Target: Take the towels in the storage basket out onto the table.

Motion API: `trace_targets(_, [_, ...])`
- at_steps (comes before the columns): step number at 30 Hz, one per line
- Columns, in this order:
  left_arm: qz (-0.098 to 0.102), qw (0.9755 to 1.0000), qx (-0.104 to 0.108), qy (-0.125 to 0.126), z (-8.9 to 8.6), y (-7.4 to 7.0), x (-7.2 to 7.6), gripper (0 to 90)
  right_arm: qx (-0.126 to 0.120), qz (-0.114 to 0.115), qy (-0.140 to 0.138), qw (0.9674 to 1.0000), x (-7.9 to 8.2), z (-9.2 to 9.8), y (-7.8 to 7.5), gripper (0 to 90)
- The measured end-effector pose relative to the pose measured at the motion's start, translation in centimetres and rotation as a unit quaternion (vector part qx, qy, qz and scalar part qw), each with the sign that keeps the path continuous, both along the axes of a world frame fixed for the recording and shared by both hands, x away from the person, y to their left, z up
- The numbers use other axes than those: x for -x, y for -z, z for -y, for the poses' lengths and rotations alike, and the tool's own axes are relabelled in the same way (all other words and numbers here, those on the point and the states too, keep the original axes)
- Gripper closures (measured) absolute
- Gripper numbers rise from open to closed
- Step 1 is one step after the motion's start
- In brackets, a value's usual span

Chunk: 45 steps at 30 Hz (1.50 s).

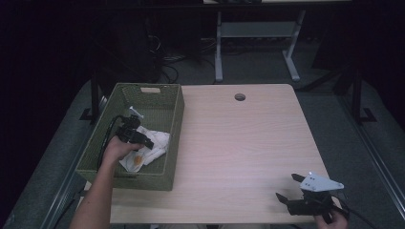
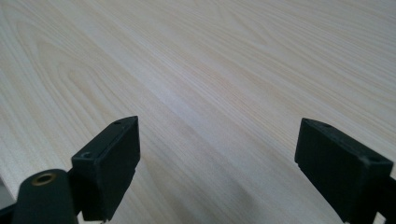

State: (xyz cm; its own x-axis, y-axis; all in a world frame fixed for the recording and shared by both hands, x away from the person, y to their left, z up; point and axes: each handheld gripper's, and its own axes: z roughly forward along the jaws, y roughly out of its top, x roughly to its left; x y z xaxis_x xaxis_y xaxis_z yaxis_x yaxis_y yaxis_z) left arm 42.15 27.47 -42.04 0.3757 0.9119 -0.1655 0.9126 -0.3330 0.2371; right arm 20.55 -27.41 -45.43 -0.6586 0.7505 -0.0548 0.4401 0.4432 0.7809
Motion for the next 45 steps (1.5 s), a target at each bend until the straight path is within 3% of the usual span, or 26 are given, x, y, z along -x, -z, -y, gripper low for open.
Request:
trace_targets(3, [-0.014,0.9998,-0.010,0.008,0.3,0.6,0.0,28.2,0.000,0.000,0.000,1.0000,0.0,0.0,0.0,13.9])
trace_targets(10, [-0.001,0.9993,-0.035,0.015,0.5,0.7,0.1,34.1,-0.001,0.001,0.003,1.0000,0.1,0.0,-0.1,13.9])
trace_targets(11, [0.007,0.9984,-0.053,0.016,0.7,0.7,0.3,40.8,0.000,0.001,0.003,1.0000,0.1,0.0,-0.1,13.9])
trace_targets(12, [0.007,0.9984,-0.053,0.016,0.7,0.7,0.3,43.3,0.000,0.001,0.003,1.0000,0.1,0.0,-0.1,13.9])
trace_targets(16, [0.015,0.9966,-0.079,0.018,1.3,0.8,0.5,44.6,0.001,0.002,0.000,1.0000,0.1,0.0,0.0,13.8])
trace_targets(21, [0.014,0.9954,-0.094,0.012,1.7,0.8,0.5,47.3,0.001,0.001,-0.002,1.0000,0.2,-0.2,-0.1,13.9])
trace_targets(39, [0.026,0.9946,-0.100,0.012,1.7,0.7,0.8,61.2,-0.001,0.001,0.001,1.0000,0.2,0.0,0.0,13.9])
trace_targets(45, [0.022,0.9942,-0.105,0.011,1.7,0.6,0.6,65.4,-0.003,0.001,0.002,1.0000,0.1,0.1,0.1,13.9])
